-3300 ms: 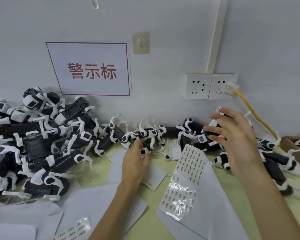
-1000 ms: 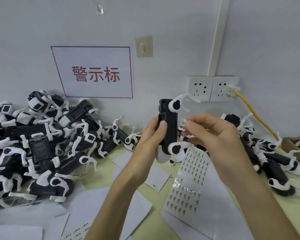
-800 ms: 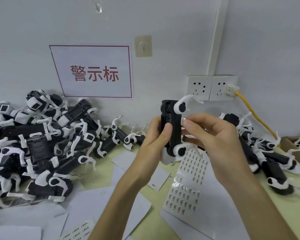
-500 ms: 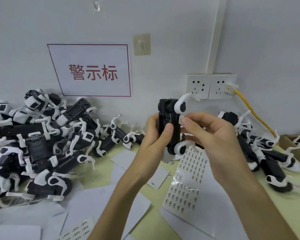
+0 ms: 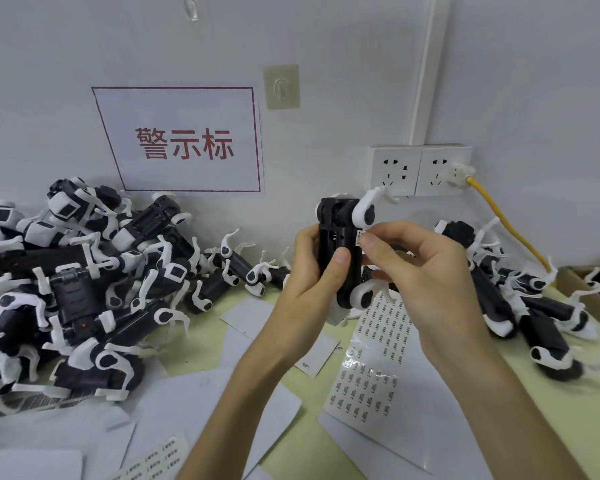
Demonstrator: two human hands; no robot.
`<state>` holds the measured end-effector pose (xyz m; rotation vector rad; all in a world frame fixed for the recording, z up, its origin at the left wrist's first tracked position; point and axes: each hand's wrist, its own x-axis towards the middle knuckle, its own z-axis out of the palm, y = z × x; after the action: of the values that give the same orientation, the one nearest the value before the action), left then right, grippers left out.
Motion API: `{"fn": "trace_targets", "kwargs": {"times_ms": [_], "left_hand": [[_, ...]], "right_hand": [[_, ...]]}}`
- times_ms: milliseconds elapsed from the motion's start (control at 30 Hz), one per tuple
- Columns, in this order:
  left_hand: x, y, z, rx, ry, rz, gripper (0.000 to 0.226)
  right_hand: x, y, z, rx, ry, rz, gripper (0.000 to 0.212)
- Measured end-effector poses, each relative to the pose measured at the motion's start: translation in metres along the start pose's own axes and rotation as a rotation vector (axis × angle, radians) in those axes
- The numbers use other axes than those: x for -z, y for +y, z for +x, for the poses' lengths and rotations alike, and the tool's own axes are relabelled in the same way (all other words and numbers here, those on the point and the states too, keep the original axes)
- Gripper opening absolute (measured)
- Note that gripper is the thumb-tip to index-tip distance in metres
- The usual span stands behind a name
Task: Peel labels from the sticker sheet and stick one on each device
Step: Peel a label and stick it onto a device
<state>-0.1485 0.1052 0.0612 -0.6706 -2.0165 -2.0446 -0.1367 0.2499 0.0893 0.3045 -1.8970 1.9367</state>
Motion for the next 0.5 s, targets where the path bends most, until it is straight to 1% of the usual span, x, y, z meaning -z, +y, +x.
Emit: {"fn": "trace_targets", "kwargs": {"times_ms": [133,300,500], "left_hand": [[-0.0005,0.0014,-0.0007,0.006,0.002,0.021,0.046],[-0.0007,0.0025,-0.0008,-0.009,-0.005,0.03,0.052],[-0.001,0.0029,-0.0009,-0.021,0.0,0.038,0.053]], "right_hand": [[-0.0008,0.0006,0.0005,0.032,0.007,-0.033,0.005],[-0.0018,0.001,-0.0006,0.043,0.022,-0.053,0.006],[-0.0028,0.0011,-0.0017,0.05,0.04,-0.068,0.007]]}}
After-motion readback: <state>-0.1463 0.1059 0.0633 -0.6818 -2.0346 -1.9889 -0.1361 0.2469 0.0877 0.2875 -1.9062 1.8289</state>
